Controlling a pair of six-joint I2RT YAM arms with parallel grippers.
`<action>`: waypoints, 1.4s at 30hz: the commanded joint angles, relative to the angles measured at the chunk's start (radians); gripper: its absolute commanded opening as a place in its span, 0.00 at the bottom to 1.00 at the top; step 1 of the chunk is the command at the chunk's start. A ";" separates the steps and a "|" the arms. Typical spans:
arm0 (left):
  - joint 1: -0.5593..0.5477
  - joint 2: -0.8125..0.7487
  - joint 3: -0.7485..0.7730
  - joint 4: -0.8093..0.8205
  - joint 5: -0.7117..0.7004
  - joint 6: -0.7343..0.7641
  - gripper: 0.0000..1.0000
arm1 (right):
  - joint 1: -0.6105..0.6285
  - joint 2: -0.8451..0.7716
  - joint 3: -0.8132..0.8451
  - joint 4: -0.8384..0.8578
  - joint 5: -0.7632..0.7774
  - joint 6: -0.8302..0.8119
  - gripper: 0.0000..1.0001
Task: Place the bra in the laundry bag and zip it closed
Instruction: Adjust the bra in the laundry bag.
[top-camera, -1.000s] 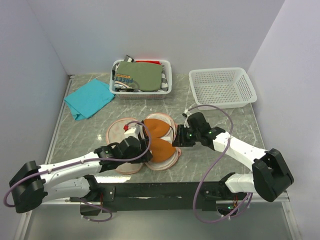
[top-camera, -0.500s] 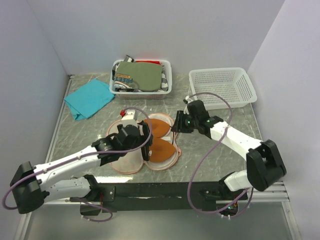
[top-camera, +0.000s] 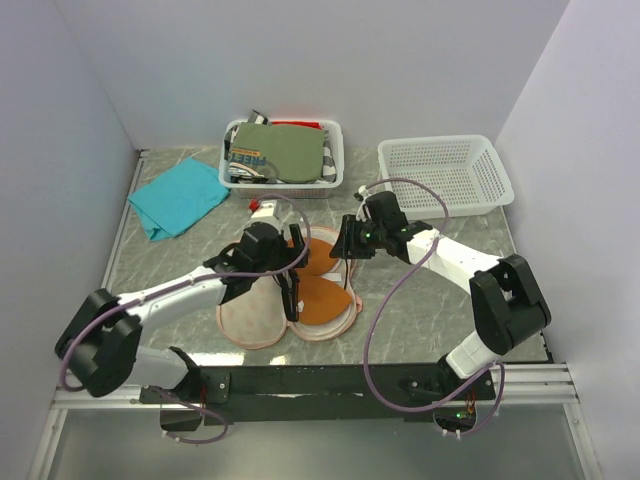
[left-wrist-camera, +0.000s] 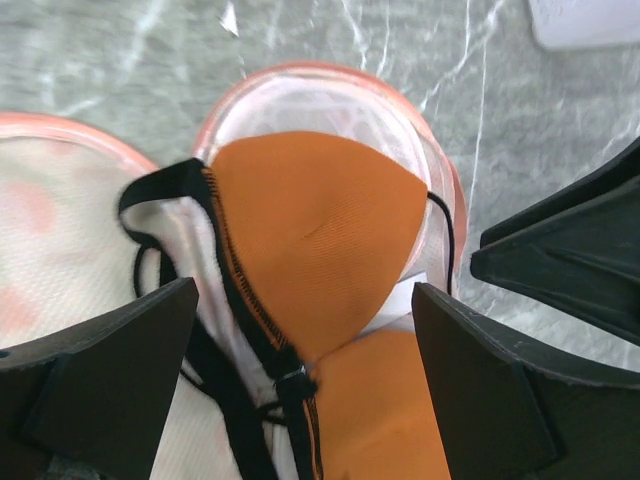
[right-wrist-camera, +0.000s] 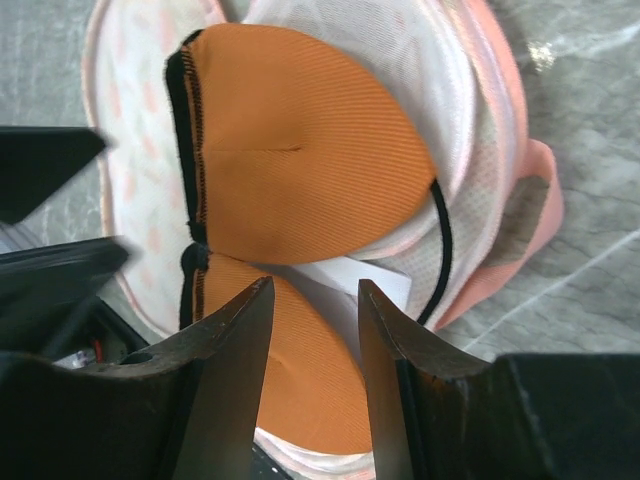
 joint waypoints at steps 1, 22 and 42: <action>0.011 0.091 0.031 0.163 0.094 0.040 0.94 | -0.008 0.005 0.027 0.054 -0.056 -0.013 0.47; 0.051 0.317 0.112 0.278 0.167 0.021 0.79 | -0.008 0.028 0.001 0.066 -0.116 -0.016 0.48; 0.056 0.437 0.135 0.403 0.242 -0.006 0.72 | -0.006 -0.034 -0.074 0.075 -0.100 -0.001 0.50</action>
